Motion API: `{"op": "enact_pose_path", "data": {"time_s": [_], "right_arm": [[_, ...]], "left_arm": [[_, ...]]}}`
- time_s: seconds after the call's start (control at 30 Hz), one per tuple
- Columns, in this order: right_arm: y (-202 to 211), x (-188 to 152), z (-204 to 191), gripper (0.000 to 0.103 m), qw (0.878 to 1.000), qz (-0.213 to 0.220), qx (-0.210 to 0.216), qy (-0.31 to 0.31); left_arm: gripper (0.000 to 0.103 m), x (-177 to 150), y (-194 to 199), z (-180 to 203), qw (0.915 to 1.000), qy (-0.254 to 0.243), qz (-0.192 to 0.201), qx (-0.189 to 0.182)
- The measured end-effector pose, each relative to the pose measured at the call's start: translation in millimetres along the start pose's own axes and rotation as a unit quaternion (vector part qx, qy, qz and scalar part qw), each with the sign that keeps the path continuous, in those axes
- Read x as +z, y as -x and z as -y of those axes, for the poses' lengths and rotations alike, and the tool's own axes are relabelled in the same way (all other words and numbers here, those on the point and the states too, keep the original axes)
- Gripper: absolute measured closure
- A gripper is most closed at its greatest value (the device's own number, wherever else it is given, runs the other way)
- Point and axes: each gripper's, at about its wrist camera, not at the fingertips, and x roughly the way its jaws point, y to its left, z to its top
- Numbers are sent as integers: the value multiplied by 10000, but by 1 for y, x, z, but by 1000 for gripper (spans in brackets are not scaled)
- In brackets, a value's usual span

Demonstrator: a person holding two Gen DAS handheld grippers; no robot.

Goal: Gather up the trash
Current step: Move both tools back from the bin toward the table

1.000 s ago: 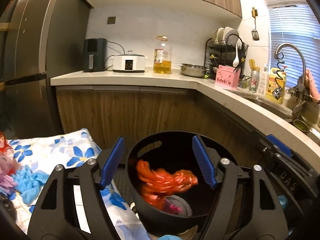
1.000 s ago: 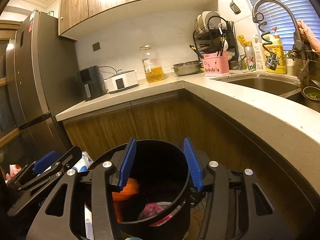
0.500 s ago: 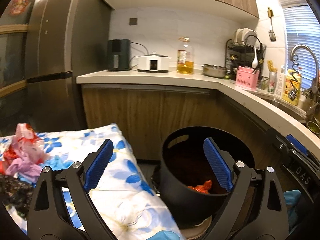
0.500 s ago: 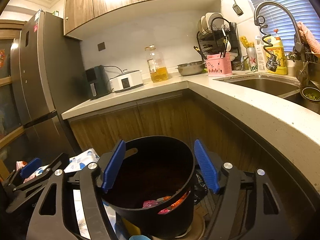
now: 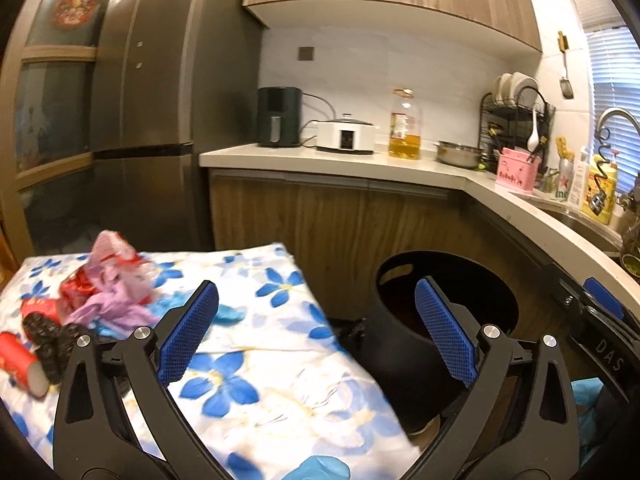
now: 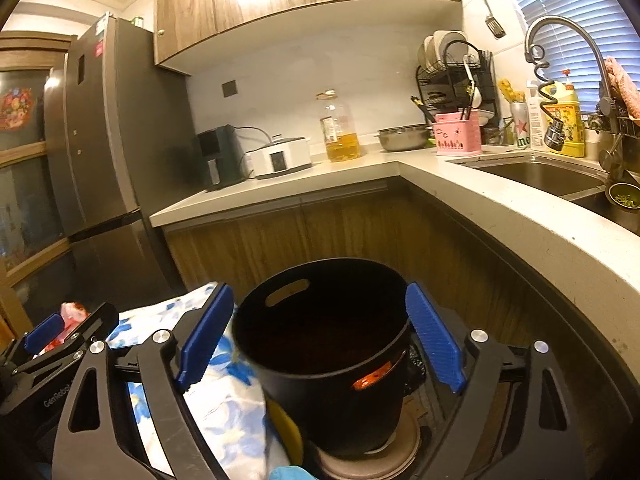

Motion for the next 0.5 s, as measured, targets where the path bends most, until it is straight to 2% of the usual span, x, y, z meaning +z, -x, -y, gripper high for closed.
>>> {"op": "enact_pose_path", "data": {"time_s": [0.5], "right_arm": [[37,-25,-61,17,9959,-129,776,452]], "left_arm": [[6,-20,57,-68,9964,385,61,752]]}}
